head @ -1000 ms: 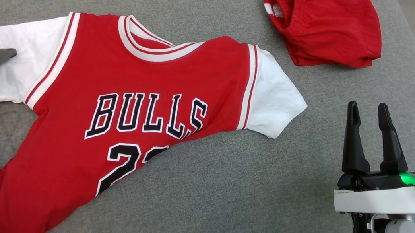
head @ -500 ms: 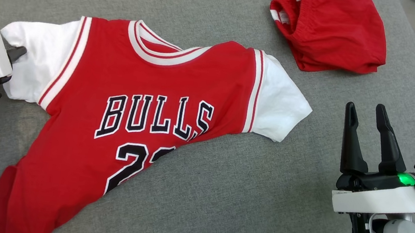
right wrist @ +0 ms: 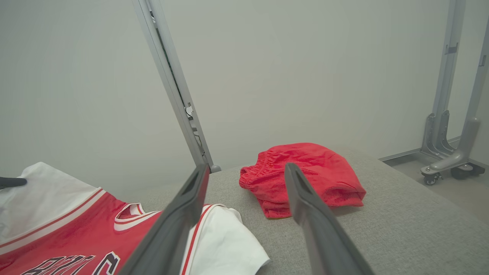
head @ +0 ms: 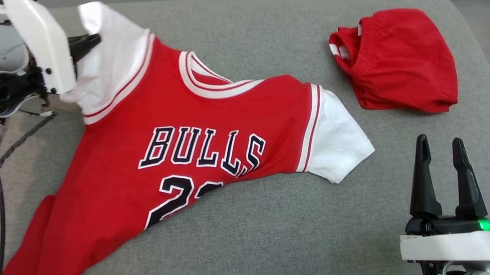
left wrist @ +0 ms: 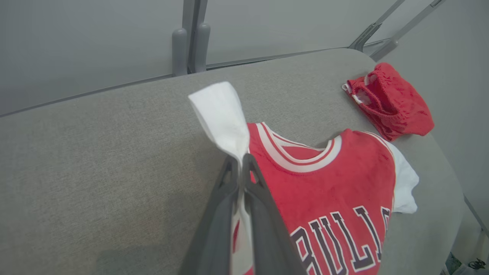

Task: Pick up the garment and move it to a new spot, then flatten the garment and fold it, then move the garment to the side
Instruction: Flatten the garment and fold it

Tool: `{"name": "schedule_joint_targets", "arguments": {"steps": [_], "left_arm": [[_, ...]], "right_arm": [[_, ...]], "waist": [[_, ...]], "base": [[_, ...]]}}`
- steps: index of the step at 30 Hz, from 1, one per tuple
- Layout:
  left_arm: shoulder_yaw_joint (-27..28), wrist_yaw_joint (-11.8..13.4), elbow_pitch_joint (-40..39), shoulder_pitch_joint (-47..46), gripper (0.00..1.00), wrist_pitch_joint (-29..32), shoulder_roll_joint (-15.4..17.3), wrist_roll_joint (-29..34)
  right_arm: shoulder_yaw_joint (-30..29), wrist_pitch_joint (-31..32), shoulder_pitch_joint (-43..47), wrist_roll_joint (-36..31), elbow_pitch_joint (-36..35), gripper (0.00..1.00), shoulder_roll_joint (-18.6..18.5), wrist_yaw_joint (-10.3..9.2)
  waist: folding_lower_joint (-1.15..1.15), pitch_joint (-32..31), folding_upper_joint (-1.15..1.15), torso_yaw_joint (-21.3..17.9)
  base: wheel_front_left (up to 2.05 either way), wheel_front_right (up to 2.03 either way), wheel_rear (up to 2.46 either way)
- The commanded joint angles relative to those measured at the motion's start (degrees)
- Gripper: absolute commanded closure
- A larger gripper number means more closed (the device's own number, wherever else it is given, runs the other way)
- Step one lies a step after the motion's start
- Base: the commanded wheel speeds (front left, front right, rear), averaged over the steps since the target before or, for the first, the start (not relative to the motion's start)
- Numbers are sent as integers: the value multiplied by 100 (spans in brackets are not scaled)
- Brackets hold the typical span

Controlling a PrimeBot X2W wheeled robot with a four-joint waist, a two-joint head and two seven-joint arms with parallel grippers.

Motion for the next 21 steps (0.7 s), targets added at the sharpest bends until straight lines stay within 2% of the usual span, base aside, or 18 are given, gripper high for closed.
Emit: {"name": "schedule_joint_targets", "arguments": {"steps": [1, 5, 9, 14, 21], "left_arm": [[-88, -10, -317, 109, 100, -11, -6, -106], [-281, -9, -861, 243, 100, -96, -66, -220], [-512, -11, -1447, 450, 100, -157, -346, -361], [-820, -3, -1882, 668, 100, -398, -817, -257], [-1390, -3, -1816, 883, 100, -848, -1621, -28]], "right_arm": [[-73, -7, 80, -11, 26, 0, -55, 2], [-190, -6, 211, -28, 35, 0, -95, 2], [-416, -7, 337, -44, 43, 0, -184, 2], [-781, -6, 457, -95, -18, 0, -310, 3], [-1207, -7, 542, -183, -163, 0, -424, 3]], "waist": [[0, -188, 0, 101], [0, -366, 0, 167], [0, -553, 0, 241], [0, -649, 0, 271], [0, -639, 0, 174]], "base": [[0, 0, 0], [0, 0, 0], [0, 0, 0], [0, 0, 0], [0, 0, 0]]}}
